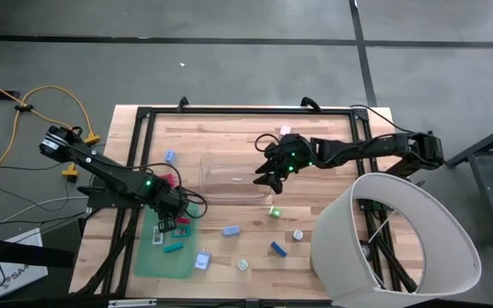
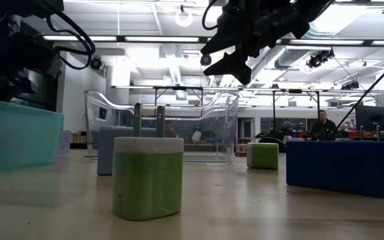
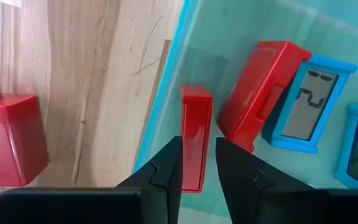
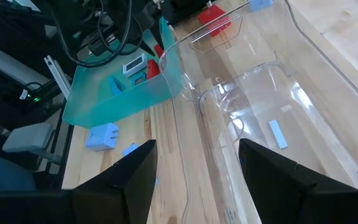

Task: Pick & Place Office items
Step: Put the dark blue digital clock into the green bin

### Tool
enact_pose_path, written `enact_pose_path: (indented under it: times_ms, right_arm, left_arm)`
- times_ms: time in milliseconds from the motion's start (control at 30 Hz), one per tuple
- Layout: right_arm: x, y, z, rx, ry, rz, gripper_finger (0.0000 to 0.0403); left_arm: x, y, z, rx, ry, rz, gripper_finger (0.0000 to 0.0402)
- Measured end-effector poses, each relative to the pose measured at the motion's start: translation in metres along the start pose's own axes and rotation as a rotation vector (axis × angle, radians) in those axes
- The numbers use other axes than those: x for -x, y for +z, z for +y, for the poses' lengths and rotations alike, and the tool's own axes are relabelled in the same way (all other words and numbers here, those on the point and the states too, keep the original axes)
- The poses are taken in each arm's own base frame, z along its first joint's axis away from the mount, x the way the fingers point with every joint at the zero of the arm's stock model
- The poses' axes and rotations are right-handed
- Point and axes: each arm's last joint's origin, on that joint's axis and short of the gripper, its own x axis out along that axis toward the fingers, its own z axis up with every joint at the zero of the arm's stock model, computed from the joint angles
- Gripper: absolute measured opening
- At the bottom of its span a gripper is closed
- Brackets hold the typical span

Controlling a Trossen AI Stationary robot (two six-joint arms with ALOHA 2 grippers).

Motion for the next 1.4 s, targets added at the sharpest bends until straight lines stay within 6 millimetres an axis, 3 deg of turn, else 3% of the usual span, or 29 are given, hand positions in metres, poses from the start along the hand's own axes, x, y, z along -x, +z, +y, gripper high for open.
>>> enact_pose_path:
  times_ms: [267, 667, 933, 1067, 1400]
  right_arm:
    - [0.000, 0.000, 0.000, 0.000, 0.000, 0.000, 0.0215]
    - [0.000, 0.000, 0.000, 0.003, 0.000, 0.000, 0.0215]
    - [0.000, 0.000, 0.000, 0.003, 0.003, 0.003, 0.0215]
    - [0.000, -0.002, -0.001, -0.004, 0.028, 0.033, 0.0215]
    - [0.002, -0.014, -0.006, -0.032, 0.011, 0.172, 0.0215]
  left_arm:
    - [0.004, 0.001, 0.001, -0.027, 0.004, -0.027, 0.0093]
    - [0.053, 0.014, 0.009, -0.086, -0.012, -0.299, 0.0093]
    - [0.061, 0.026, 0.010, -0.156, 0.011, -0.451, 0.0093]
    - [0.076, 0.030, 0.010, -0.183, -0.020, -0.551, 0.0093]
    - [0.097, 0.031, 0.036, -0.104, 0.038, -0.695, 0.0093]
